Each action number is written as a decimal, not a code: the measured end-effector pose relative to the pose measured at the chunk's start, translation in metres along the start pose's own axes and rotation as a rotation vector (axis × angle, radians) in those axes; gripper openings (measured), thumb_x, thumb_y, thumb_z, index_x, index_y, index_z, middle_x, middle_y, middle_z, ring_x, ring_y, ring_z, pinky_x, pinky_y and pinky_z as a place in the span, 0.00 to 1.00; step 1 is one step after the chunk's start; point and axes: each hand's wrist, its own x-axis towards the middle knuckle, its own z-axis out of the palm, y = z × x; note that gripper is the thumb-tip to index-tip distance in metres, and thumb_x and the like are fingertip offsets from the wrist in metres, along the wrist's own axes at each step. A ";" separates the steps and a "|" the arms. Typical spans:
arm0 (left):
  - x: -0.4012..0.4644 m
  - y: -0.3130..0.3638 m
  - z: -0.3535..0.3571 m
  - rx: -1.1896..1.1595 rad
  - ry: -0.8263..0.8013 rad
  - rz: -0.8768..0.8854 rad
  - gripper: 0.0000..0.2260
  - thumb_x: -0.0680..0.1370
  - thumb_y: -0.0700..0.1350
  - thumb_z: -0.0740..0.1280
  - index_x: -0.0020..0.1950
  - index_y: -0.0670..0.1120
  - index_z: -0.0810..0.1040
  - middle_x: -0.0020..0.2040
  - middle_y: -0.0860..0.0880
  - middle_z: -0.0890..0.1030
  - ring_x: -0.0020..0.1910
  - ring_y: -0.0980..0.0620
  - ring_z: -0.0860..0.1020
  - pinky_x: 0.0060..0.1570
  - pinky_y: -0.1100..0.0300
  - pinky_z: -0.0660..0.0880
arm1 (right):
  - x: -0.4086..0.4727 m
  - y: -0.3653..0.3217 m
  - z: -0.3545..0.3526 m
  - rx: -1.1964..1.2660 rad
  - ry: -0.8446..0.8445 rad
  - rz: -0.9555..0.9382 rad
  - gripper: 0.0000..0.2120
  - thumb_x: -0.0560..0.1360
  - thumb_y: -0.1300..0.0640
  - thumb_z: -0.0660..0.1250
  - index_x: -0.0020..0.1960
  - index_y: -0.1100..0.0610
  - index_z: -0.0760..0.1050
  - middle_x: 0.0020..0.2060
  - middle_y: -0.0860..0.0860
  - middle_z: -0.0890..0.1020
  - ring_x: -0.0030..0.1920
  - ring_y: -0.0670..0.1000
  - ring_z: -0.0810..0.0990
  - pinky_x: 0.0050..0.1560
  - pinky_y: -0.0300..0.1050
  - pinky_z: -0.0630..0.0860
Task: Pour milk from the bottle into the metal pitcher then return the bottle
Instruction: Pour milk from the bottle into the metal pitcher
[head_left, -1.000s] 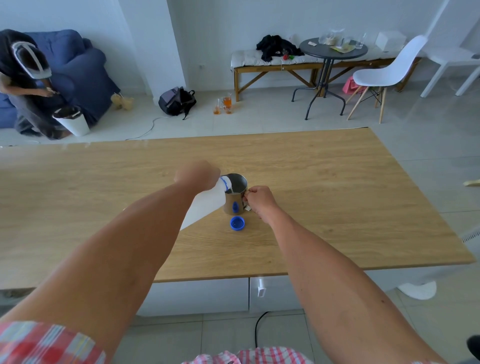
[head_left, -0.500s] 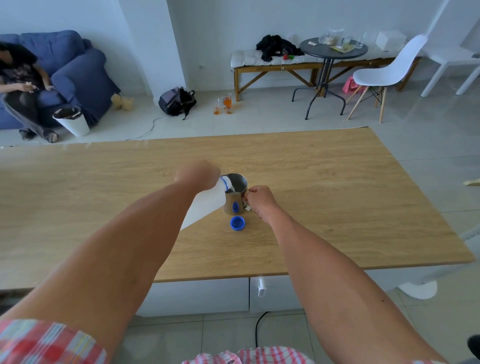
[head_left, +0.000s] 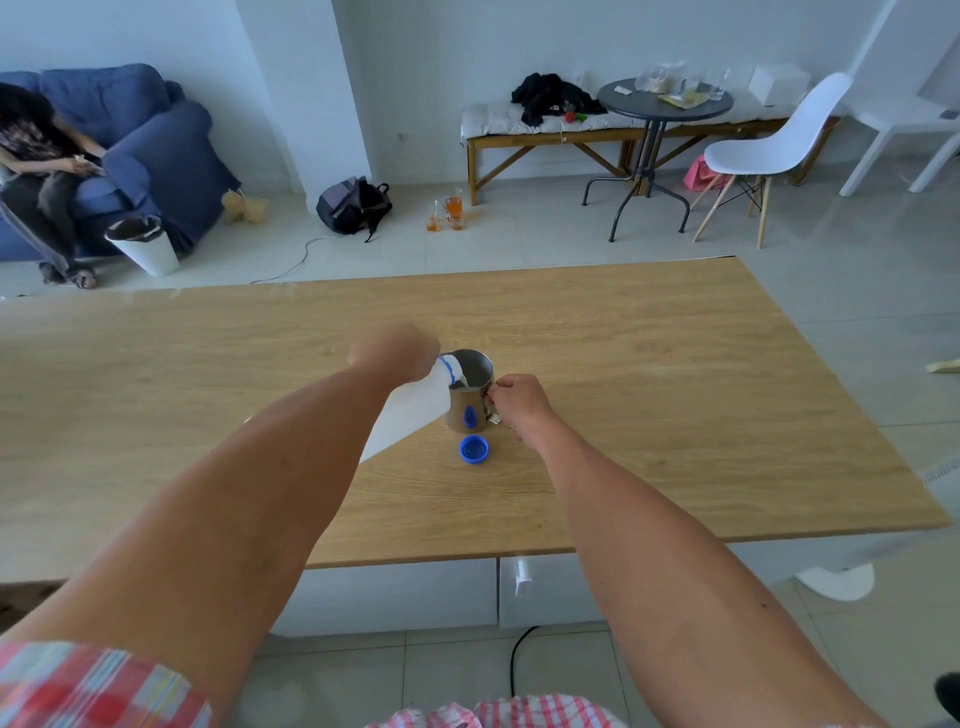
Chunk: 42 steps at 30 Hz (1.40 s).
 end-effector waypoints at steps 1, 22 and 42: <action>0.000 0.000 0.000 0.000 -0.001 0.001 0.14 0.82 0.52 0.56 0.54 0.45 0.76 0.43 0.46 0.76 0.48 0.43 0.78 0.47 0.52 0.71 | 0.000 0.000 0.000 0.002 0.001 0.002 0.12 0.81 0.62 0.60 0.46 0.59 0.82 0.36 0.55 0.77 0.27 0.48 0.67 0.24 0.37 0.62; 0.000 0.000 -0.001 -0.008 -0.010 -0.003 0.12 0.81 0.51 0.56 0.53 0.46 0.76 0.43 0.46 0.77 0.48 0.43 0.78 0.47 0.52 0.71 | 0.003 0.002 0.003 -0.005 0.005 -0.005 0.09 0.80 0.61 0.60 0.43 0.55 0.76 0.36 0.55 0.74 0.29 0.50 0.65 0.21 0.33 0.57; -0.001 0.001 -0.003 -0.002 -0.019 -0.013 0.12 0.82 0.51 0.56 0.54 0.46 0.75 0.51 0.44 0.79 0.51 0.42 0.78 0.50 0.51 0.72 | -0.005 -0.003 -0.002 0.004 0.003 0.005 0.09 0.81 0.62 0.61 0.43 0.57 0.76 0.37 0.55 0.76 0.29 0.49 0.67 0.16 0.30 0.56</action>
